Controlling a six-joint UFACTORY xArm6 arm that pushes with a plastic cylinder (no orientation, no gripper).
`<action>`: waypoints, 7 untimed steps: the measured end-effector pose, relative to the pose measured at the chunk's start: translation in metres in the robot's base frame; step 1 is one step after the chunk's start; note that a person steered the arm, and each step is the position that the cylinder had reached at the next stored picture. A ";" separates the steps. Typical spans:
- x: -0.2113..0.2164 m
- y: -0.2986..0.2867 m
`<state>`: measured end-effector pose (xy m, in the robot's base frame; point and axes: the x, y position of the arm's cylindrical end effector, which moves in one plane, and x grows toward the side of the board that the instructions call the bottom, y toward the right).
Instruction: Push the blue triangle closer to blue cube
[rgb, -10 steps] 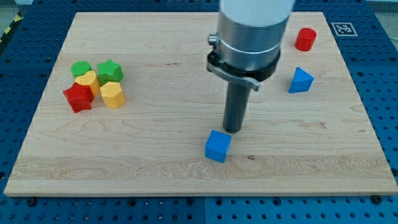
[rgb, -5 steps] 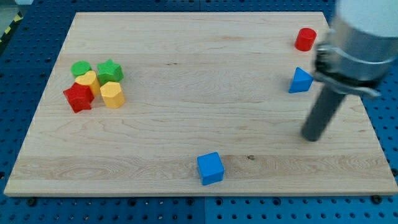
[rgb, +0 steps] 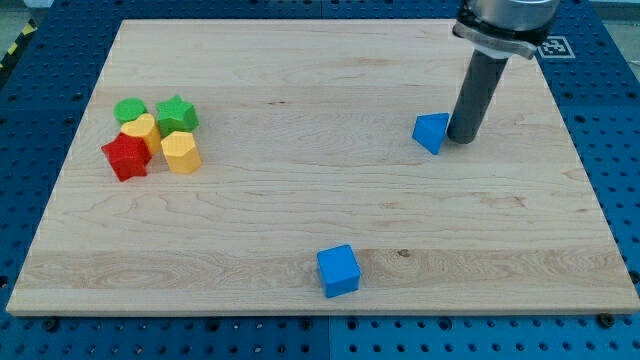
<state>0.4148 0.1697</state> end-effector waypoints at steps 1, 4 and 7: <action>-0.005 -0.019; -0.008 -0.083; 0.040 -0.100</action>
<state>0.4545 0.0699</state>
